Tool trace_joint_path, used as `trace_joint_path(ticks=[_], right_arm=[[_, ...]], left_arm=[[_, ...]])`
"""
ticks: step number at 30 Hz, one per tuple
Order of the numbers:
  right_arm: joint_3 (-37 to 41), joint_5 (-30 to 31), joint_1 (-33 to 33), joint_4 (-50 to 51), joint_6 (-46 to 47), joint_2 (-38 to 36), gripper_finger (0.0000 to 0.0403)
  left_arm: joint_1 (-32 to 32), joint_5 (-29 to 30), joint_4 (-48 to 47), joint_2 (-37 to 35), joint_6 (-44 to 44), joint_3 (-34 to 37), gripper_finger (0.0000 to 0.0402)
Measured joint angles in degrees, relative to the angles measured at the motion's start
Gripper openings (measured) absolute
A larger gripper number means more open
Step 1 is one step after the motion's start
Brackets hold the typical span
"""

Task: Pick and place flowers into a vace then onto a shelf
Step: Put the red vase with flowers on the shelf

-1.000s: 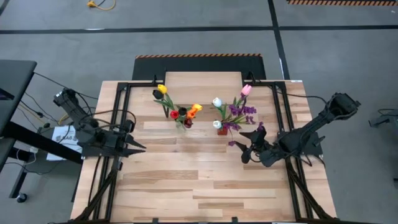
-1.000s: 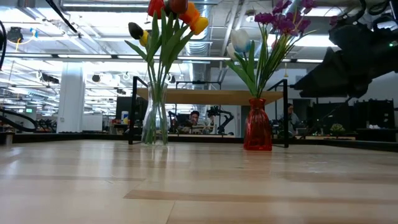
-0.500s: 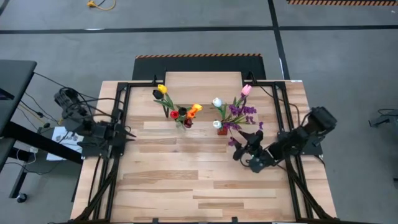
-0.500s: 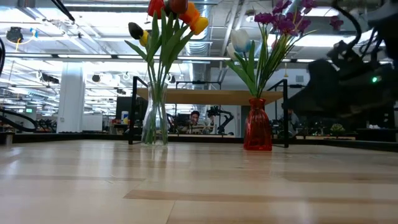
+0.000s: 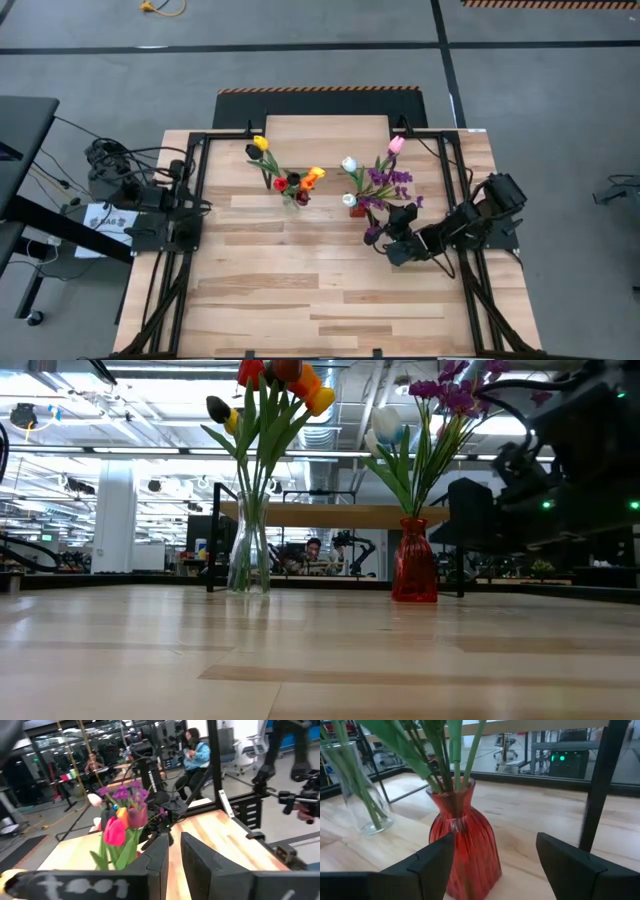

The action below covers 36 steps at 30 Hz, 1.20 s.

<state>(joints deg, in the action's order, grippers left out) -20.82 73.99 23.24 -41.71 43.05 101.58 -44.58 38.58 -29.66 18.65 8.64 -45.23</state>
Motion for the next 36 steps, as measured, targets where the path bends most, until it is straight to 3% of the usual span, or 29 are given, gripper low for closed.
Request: trace_joint_path(ticks=[6, 17, 26, 36], right_arm=[[-0.20, -1.31, -0.97, -0.70, -1.49, -0.13, 0.0291], [-4.87, -4.58, -1.26, -0.77, -14.37, -0.13, 0.0311], [-4.96, -2.09, -2.11, -0.74, -14.64, -0.13, 0.0311], [-4.96, -7.12, -6.77, -0.79, -14.62, -0.13, 0.0311]], left_arm=[[0.00, 1.39, -1.16, 0.02, -0.04, 0.00, 0.0041], [0.00, 1.40, -1.46, 0.04, -0.08, 0.00, 0.0041], [0.00, 1.34, -1.52, 0.04, -0.09, 0.00, 0.0041], [0.00, 1.30, -1.94, 0.04, -0.33, 0.00, 0.0041]])
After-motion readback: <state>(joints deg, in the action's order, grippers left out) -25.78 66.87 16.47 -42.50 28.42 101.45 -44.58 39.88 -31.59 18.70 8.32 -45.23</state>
